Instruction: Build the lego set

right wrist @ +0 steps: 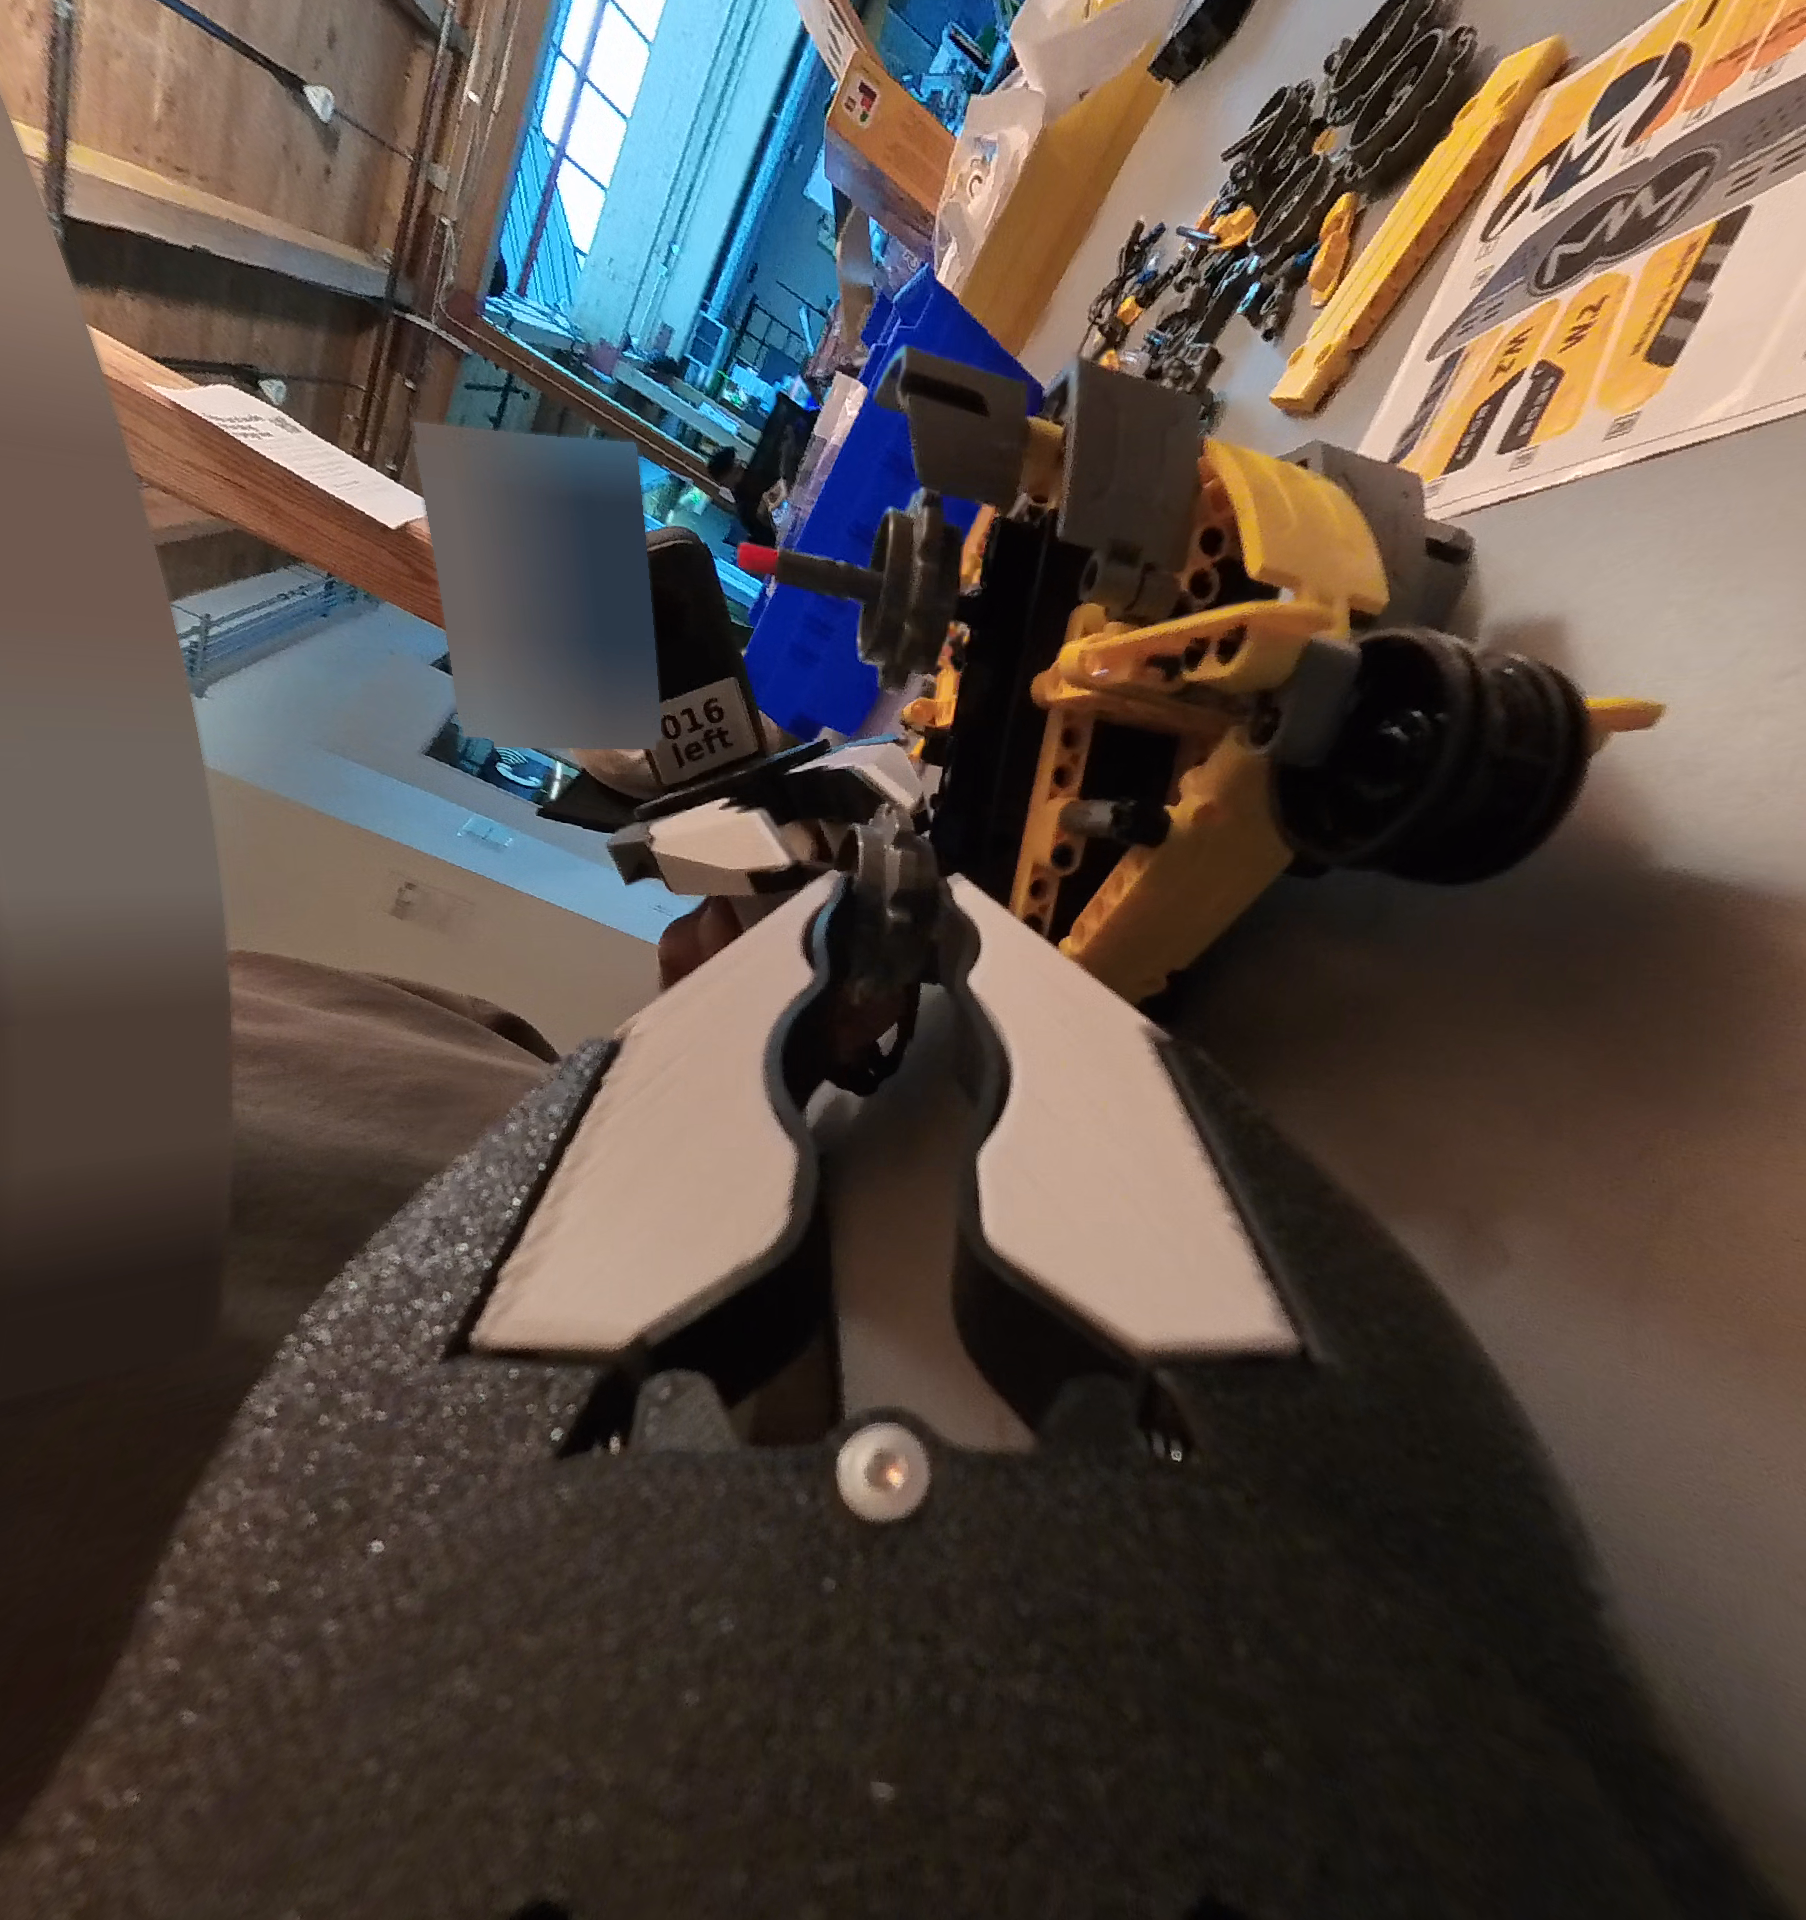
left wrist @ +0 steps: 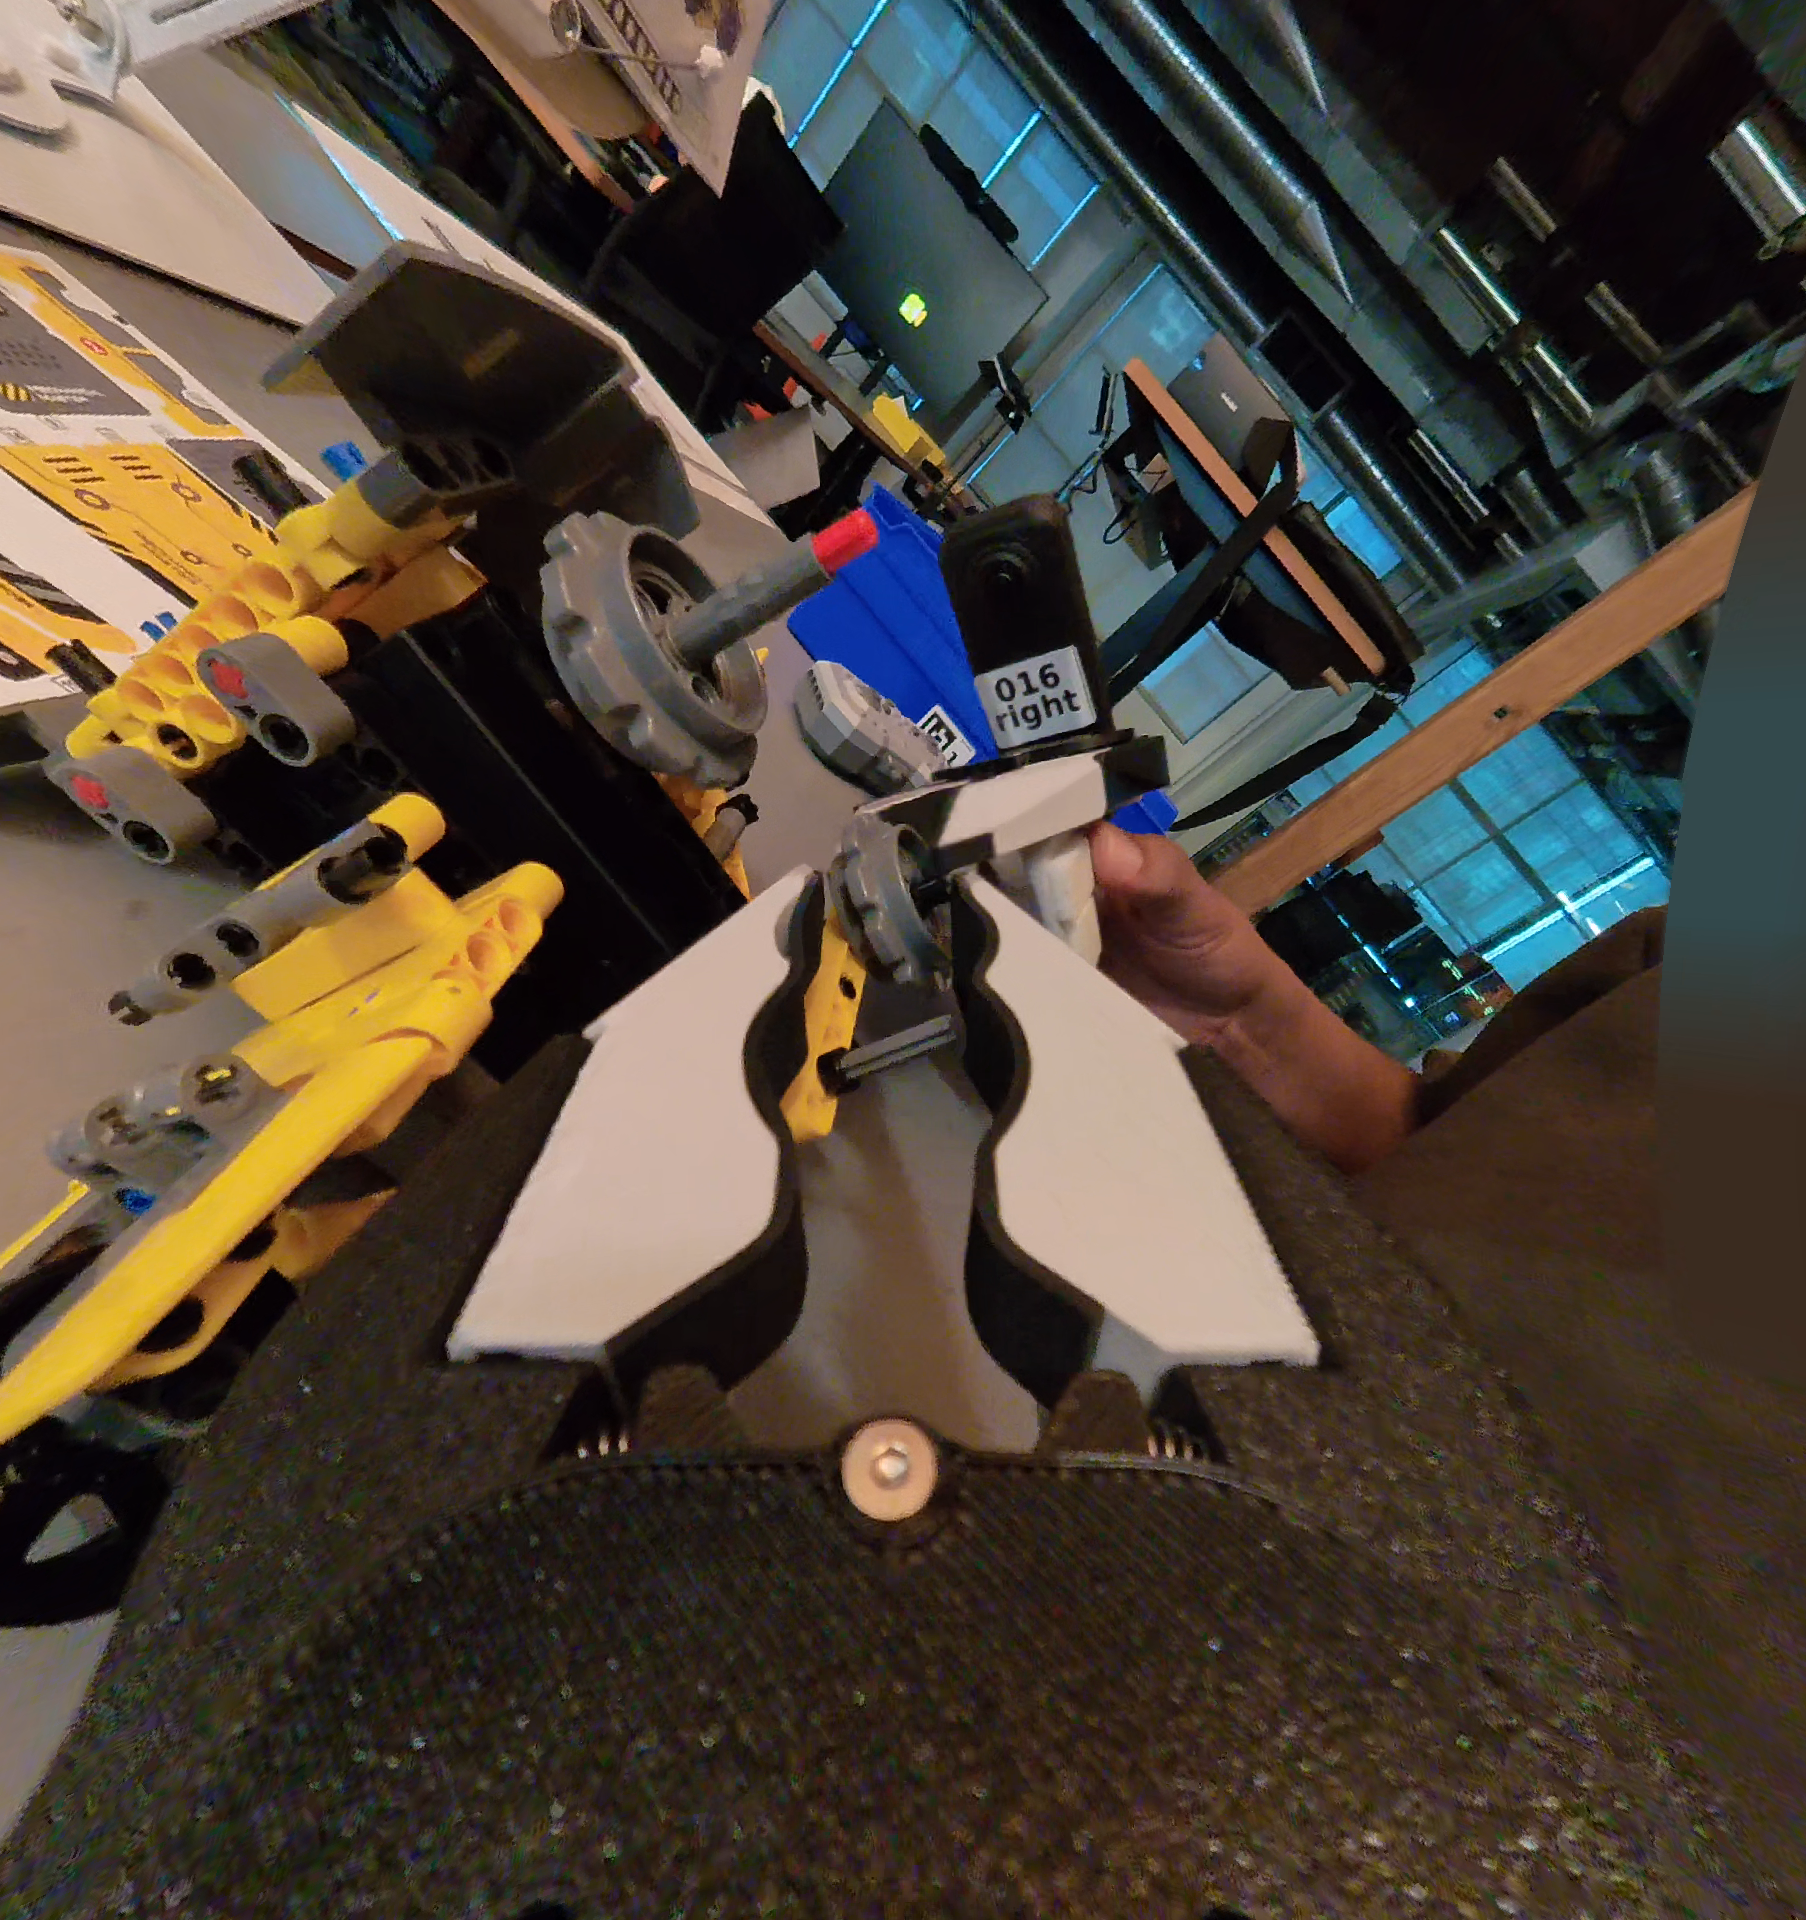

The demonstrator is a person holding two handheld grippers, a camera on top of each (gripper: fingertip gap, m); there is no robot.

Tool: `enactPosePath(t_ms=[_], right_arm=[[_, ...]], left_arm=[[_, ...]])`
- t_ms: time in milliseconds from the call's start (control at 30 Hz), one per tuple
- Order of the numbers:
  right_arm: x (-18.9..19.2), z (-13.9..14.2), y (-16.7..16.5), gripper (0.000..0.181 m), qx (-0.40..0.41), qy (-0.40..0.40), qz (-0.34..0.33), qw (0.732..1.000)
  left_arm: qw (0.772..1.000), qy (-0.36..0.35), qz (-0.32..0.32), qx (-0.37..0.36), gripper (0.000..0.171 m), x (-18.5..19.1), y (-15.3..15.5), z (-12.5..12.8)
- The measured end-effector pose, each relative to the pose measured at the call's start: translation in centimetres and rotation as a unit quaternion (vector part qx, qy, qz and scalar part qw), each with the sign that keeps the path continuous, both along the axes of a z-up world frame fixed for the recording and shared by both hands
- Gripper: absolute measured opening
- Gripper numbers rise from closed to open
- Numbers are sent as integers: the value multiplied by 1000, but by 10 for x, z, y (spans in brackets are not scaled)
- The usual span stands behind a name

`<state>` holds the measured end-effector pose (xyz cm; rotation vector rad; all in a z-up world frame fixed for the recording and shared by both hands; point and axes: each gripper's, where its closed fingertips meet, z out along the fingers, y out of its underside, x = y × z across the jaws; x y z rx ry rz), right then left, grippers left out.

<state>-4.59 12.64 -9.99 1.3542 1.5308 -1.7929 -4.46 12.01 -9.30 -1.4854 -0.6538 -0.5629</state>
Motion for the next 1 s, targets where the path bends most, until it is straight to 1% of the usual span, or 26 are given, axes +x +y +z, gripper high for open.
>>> enactPosePath(t_ms=[100, 167, 367, 433, 533, 700, 833, 967, 1000], right_arm=[[1, 1, -1, 28, -32, -11, 5, 999], [0, 0, -1, 23, -35, -11, 2, 999], [0, 1, -2, 22, -31, -6, 7, 999], [0, 0, -1, 24, -31, -8, 5, 999], [1, 0, -3, 32, -38, -10, 10, 999], [2, 0, -3, 31, -39, -8, 10, 999], [2, 0, -1, 32, -68, -20, 9, 997], [3, 1, 0, 33, -93, -19, 14, 995], [3, 2, 0, 32, -98, -17, 16, 995]], left_arm=[[1000, -2, 2, 3, 23, 0, 1, 0], [1000, 2, 5, -3, 21, 0, 1, 0], [1000, 15, 10, -20, 23, 0, 4, -1], [1000, 14, 10, -24, 22, 0, 4, -2], [999, 19, 12, -31, 23, 1, 4, -2], [999, 16, 11, -31, 22, 1, 3, -2], [999, 14, 10, -35, 18, 1, 4, -4], [1000, 0, 3, -21, 25, 3, 3, -1], [1000, -4, 2, -19, 24, 2, 3, 0]])
